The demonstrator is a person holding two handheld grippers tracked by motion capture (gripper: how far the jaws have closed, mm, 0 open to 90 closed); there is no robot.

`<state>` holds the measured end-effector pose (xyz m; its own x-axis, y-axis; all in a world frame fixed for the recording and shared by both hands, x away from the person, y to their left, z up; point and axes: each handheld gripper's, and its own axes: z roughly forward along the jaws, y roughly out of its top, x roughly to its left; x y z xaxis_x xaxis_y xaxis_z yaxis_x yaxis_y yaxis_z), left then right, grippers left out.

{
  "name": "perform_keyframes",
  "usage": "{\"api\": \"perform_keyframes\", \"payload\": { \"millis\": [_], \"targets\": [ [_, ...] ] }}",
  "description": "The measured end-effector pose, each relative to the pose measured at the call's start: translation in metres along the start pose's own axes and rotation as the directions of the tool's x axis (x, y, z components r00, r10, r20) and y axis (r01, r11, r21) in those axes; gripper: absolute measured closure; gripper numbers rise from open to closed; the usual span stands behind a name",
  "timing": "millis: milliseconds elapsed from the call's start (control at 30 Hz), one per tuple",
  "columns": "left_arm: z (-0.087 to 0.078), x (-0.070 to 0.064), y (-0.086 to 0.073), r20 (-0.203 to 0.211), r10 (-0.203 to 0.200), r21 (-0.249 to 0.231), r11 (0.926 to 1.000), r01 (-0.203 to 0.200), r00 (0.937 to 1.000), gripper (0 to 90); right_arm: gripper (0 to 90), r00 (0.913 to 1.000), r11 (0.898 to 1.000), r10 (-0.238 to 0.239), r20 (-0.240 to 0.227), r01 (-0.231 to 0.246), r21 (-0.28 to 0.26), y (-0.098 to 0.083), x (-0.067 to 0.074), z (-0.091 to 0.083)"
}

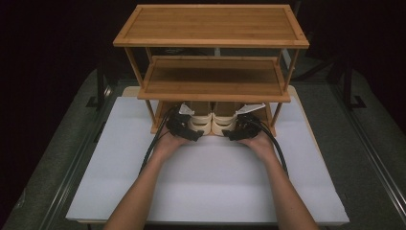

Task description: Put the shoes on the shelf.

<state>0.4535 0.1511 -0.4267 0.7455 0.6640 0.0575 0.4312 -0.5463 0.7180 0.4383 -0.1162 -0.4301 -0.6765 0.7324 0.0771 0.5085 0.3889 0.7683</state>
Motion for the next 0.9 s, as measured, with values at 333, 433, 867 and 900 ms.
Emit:
{"api": "perform_keyframes", "payload": {
  "millis": [333,433,867,900],
  "targets": [
    [0.003,0.001,0.003,-0.023,-0.025,0.009,0.9996,0.026,0.9994,6.7,18.5,0.9994,1.000,-0.017,0.030,0.017,0.008,0.005,-0.003,0.006],
    [0.002,0.001,0.003,-0.021,-0.026,0.013,0.9996,0.026,0.9994,6.8,18.5,0.9994,1.000,-0.016,0.032,0.016,0.010,0.005,-0.002,0.006],
    [-0.030,0.004,-0.008,0.020,-0.008,0.023,0.9997,0.007,0.9998,6.8,16.8,0.9988,0.999,0.043,0.022,-0.043,-0.001,-0.008,-0.004,-0.026],
    [-0.033,0.005,-0.010,0.023,-0.011,0.025,0.9996,0.011,0.9997,6.8,15.3,0.9986,0.999,0.046,0.028,-0.046,0.005,-0.009,-0.004,-0.028]
  ]
}}
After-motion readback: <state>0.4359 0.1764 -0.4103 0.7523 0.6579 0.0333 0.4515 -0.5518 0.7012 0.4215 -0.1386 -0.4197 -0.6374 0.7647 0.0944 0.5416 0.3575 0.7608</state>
